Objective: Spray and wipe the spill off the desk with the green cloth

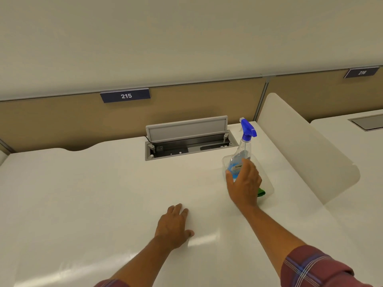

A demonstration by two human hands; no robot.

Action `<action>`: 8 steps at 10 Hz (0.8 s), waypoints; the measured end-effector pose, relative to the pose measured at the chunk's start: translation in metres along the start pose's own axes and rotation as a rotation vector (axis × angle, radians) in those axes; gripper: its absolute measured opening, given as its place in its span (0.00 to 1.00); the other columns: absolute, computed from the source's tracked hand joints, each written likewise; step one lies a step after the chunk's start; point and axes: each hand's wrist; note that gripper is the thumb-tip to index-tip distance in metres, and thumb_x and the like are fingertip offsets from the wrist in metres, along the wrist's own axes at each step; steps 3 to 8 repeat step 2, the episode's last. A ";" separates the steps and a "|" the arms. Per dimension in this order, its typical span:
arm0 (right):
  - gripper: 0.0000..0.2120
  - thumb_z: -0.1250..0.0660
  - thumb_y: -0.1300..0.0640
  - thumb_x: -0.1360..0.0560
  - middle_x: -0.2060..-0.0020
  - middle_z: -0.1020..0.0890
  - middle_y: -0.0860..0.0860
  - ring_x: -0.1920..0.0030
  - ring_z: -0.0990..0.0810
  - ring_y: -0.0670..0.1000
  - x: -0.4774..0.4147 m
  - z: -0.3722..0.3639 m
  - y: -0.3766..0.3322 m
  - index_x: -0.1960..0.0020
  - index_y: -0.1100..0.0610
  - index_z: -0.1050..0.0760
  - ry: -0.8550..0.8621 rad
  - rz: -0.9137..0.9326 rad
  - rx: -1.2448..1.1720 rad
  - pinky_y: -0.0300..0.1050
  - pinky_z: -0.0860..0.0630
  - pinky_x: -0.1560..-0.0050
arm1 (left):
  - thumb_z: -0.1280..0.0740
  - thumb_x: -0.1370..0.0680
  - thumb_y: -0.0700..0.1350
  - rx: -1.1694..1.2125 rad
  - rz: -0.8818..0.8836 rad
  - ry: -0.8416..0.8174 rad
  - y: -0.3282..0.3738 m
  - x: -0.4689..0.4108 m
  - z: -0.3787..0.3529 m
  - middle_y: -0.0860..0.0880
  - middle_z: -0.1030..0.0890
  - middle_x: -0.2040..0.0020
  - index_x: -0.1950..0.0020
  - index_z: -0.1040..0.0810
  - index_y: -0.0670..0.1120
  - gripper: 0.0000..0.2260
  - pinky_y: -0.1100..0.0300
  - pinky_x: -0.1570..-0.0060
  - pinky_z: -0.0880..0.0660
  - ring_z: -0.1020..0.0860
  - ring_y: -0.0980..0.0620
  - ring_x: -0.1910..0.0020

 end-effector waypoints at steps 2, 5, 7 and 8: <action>0.34 0.38 0.39 0.17 0.19 0.32 0.59 0.20 0.32 0.61 0.061 -0.018 -0.030 0.18 0.57 0.38 -0.224 0.308 0.136 0.62 0.32 0.23 | 0.40 0.19 0.65 -0.027 -0.022 0.016 -0.019 0.017 -0.009 0.42 0.56 0.15 0.16 0.55 0.45 0.42 0.46 0.18 0.51 0.55 0.40 0.16; 0.34 0.38 0.39 0.17 0.19 0.32 0.59 0.20 0.32 0.61 0.061 -0.018 -0.030 0.18 0.57 0.38 -0.224 0.308 0.136 0.62 0.32 0.23 | 0.40 0.19 0.65 -0.027 -0.022 0.016 -0.019 0.017 -0.009 0.42 0.56 0.15 0.16 0.55 0.45 0.42 0.46 0.18 0.51 0.55 0.40 0.16; 0.34 0.38 0.39 0.17 0.19 0.32 0.59 0.20 0.32 0.61 0.061 -0.018 -0.030 0.18 0.57 0.38 -0.224 0.308 0.136 0.62 0.32 0.23 | 0.40 0.19 0.65 -0.027 -0.022 0.016 -0.019 0.017 -0.009 0.42 0.56 0.15 0.16 0.55 0.45 0.42 0.46 0.18 0.51 0.55 0.40 0.16; 0.34 0.38 0.39 0.17 0.19 0.32 0.59 0.20 0.32 0.61 0.061 -0.018 -0.030 0.18 0.57 0.38 -0.224 0.308 0.136 0.62 0.32 0.23 | 0.40 0.19 0.65 -0.027 -0.022 0.016 -0.019 0.017 -0.009 0.42 0.56 0.15 0.16 0.55 0.45 0.42 0.46 0.18 0.51 0.55 0.40 0.16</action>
Point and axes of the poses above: each hand's wrist, its own x-axis away from the middle knuckle, its own z-axis out of the back of the hand, y = z × x
